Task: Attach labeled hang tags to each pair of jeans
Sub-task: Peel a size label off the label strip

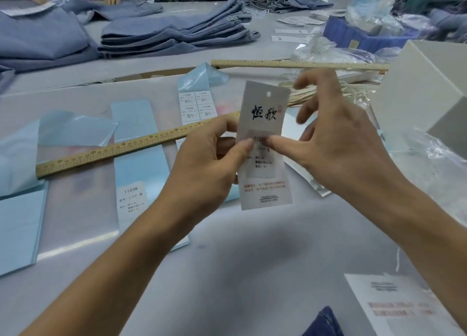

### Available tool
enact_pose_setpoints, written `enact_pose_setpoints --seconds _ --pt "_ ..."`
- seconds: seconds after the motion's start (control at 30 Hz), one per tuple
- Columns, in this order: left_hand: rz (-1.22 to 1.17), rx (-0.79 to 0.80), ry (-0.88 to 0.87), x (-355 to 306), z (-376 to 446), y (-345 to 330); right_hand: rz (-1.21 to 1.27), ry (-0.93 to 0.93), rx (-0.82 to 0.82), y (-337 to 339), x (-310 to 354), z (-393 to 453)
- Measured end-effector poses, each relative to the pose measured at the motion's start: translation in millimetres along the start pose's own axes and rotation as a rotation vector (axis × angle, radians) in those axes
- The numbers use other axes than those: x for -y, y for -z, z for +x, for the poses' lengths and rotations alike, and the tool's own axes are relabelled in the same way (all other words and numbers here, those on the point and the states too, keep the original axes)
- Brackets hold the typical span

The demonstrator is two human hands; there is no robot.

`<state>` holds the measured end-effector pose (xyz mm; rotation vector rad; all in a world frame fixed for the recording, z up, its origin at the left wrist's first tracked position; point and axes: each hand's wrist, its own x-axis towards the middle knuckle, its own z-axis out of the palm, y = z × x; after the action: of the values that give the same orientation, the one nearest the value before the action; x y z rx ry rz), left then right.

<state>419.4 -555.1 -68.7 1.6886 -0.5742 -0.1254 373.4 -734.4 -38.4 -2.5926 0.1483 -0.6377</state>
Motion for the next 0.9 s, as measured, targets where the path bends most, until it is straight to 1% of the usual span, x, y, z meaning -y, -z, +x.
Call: enact_pose_setpoints --seconds 0.03,0.1,0.13,0.17,0.2,0.27,0.3,0.37,0.47,0.57,0.63,0.7,0.73,0.77,0.83,0.9 --pt "-0.039 -0.014 0.006 -1.2 0.7 0.9 0.102 -0.083 0.054 2.0 -1.0 3.7" --pt "-0.131 -0.009 0.031 -5.5 1.5 2.0 0.510 -0.242 0.262 7.4 -3.7 11.8" --pt "-0.170 0.003 0.044 -8.2 1.9 2.7 0.699 -0.270 0.340 11.5 -3.0 14.1" --pt "-0.189 0.013 0.049 -11.7 2.8 4.3 0.820 -0.265 0.373 16.0 -2.6 16.2" --pt "-0.204 0.015 0.050 -15.9 4.6 6.0 0.886 -0.241 0.386 19.8 -1.0 18.8" --pt "-0.276 0.000 0.063 -22.8 10.2 11.8 0.932 -0.183 0.417 25.4 4.9 25.6" --pt "-0.324 -0.007 0.089 -26.1 13.7 13.7 0.910 -0.160 0.454 29.6 6.5 28.5" --pt "-0.345 -0.011 0.138 -37.1 21.7 20.7 0.816 -0.133 0.527 43.3 7.7 32.9" --pt "-0.314 -0.062 0.131 -61.7 23.3 34.0 0.731 -0.150 0.547 73.3 0.7 23.5" --pt "-0.283 -0.059 0.159 -96.5 3.8 42.1 0.633 -0.233 0.512 109.5 -27.3 -10.8" --pt "-0.262 -0.047 0.215 -116.3 -19.4 38.6 0.526 -0.347 0.531 129.3 -54.3 -48.8" --pt "-0.290 -0.047 0.279 -136.1 -43.0 25.5 0.409 -0.480 0.543 138.3 -76.3 -91.1" --pt "-0.317 -0.037 0.316 -145.8 -54.7 16.0 0.330 -0.504 0.535 136.6 -83.5 -109.6" --pt "-0.343 -0.031 0.353 -154.7 -66.4 6.3 0.227 -0.473 0.515 131.0 -89.0 -124.5" --pt "-0.366 -0.054 0.448 -171.4 -87.9 -10.5 0.055 -0.345 0.481 116.1 -96.0 -141.6" --pt "-0.366 -0.089 0.536 -183.0 -102.9 -24.0 -0.096 -0.220 0.562 102.1 -107.0 -149.2"
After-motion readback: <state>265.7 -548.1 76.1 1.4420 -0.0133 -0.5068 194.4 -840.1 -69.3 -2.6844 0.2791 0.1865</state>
